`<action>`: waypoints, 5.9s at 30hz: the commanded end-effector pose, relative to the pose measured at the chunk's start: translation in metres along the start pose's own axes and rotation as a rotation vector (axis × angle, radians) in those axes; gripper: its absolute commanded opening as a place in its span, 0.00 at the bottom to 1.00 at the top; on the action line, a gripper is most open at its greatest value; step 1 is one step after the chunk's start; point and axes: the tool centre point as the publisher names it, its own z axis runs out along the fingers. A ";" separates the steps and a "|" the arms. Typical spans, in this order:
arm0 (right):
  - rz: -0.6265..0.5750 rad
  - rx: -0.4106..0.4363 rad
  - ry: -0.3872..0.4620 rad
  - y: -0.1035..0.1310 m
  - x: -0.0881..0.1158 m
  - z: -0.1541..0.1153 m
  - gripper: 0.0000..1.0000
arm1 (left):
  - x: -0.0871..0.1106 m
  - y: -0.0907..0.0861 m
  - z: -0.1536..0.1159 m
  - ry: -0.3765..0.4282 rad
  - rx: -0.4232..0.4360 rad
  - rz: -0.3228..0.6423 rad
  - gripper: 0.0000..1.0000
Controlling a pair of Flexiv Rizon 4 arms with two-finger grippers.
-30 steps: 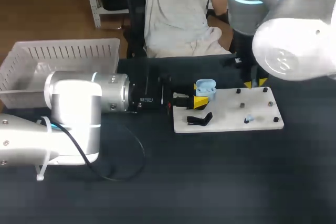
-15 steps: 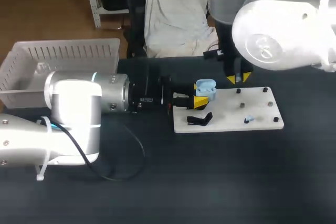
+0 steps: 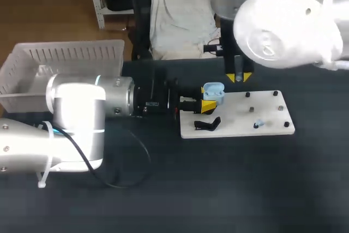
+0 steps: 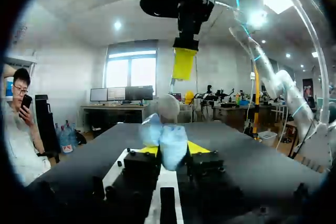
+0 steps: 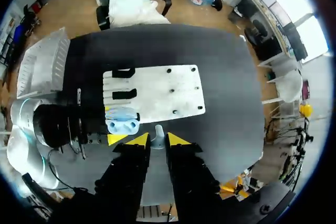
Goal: Pick up each earbud case from the left stands, insert the matching earbuds, close the lid, and place the case in the box.
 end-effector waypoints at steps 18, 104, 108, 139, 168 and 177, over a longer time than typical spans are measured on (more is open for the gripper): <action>0.357 0.006 0.221 0.028 0.011 0.011 0.00 | 0.000 0.000 0.001 0.002 -0.001 -0.001 0.00; 0.637 0.066 0.187 0.045 -0.003 0.037 0.00 | 0.000 0.000 0.001 0.002 -0.001 -0.001 0.00; 0.638 0.067 0.190 0.045 -0.004 0.039 0.00 | 0.000 0.000 0.001 0.002 -0.001 -0.001 0.00; 0.583 -0.172 0.163 -0.007 0.030 0.013 0.82 | 0.000 0.000 0.001 0.002 -0.001 -0.001 0.00; -0.139 -0.246 0.061 -0.064 0.045 0.086 0.69 | 0.000 0.000 0.001 0.002 -0.001 -0.001 0.00; -0.208 -0.243 0.067 -0.063 0.043 0.121 0.65 | 0.000 0.000 0.001 0.002 -0.001 -0.001 0.00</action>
